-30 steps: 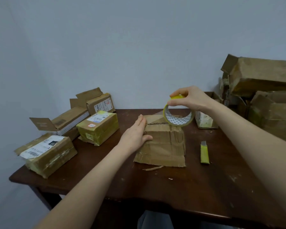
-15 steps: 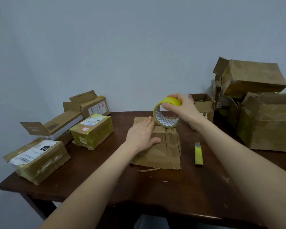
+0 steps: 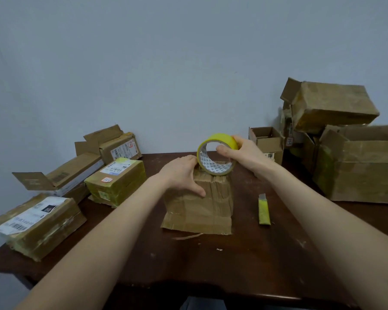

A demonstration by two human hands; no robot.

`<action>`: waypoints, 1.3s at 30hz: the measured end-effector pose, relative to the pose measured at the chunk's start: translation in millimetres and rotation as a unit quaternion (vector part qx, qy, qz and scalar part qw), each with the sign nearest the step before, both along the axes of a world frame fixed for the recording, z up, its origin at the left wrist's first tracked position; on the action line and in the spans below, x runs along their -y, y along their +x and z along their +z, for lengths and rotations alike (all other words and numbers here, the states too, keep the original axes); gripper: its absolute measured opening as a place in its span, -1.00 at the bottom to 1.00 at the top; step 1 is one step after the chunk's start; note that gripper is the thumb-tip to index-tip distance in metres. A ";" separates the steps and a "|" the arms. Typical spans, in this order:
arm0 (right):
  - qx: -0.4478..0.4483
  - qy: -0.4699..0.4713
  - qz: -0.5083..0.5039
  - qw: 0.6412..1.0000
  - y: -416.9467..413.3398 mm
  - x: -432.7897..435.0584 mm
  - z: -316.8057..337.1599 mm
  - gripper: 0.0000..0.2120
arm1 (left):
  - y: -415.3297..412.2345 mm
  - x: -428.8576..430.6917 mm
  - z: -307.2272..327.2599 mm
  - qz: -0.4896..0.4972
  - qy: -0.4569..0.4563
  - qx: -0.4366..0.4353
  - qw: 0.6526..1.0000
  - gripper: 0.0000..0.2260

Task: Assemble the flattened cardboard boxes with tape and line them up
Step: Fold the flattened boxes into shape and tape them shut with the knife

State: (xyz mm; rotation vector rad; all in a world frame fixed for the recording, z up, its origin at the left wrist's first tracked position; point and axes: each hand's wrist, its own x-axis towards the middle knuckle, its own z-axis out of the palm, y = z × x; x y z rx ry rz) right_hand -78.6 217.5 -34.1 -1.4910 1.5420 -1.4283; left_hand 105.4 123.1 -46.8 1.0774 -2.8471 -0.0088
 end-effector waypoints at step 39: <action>-0.022 0.036 -0.034 0.999 -25.8 -21.8 -48.4 -0.54 | 48.4 -23.6 -23.9 0.215 -0.007 -0.122 0.969 -0.56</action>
